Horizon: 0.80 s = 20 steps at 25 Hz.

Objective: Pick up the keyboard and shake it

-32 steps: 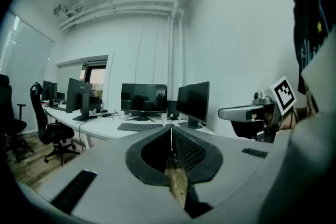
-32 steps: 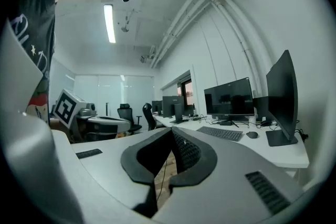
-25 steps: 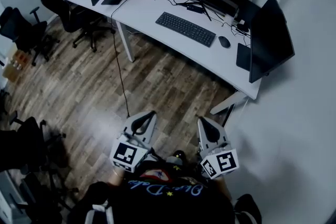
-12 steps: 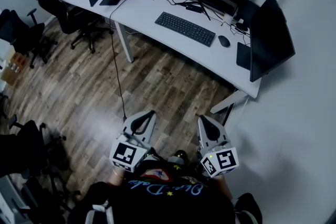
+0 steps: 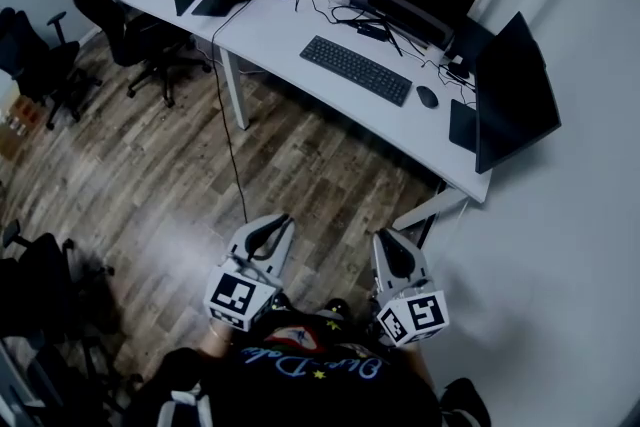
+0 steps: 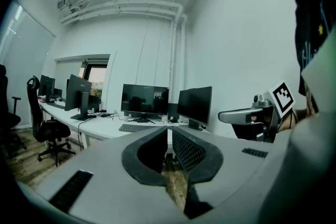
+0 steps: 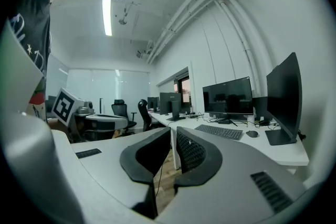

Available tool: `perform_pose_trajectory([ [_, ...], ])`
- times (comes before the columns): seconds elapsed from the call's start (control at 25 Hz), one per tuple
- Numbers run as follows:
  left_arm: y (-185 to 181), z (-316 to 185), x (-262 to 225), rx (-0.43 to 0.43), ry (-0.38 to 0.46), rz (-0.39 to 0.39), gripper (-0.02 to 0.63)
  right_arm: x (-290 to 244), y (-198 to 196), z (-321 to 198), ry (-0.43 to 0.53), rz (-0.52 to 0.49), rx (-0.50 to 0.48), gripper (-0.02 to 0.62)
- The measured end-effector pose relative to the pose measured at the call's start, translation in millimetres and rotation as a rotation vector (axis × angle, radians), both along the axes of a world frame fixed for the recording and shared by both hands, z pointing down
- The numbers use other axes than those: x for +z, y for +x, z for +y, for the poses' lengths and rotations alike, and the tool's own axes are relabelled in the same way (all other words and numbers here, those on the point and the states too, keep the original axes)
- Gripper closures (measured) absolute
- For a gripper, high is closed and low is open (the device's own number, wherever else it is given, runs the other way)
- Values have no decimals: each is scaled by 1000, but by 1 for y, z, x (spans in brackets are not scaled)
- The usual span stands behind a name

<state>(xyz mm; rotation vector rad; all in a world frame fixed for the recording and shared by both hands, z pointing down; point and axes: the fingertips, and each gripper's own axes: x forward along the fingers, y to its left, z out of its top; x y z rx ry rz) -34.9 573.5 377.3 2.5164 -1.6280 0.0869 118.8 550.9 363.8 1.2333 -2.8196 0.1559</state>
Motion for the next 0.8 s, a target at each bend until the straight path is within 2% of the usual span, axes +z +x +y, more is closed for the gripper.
perform_pose_trajectory([
  [0.16, -25, 1, 2, -8, -5, 11, 600, -2, -22, 1, 1, 14, 9, 581],
  [0.24, -36, 0, 2, -8, -8, 18, 598, -2, -32, 1, -5, 21, 15, 526],
  [0.6, -72, -6, 6, -1, 12, 45, 597, -4, -51, -3, -15, 57, 48, 508],
  [0.72, -79, -6, 11, -9, -5, 52, 595, -5, -51, -5, -7, 72, 63, 502],
  [0.8, -79, -9, 15, 0, -47, 37, 545, -4, -50, -8, -9, 73, 72, 499],
])
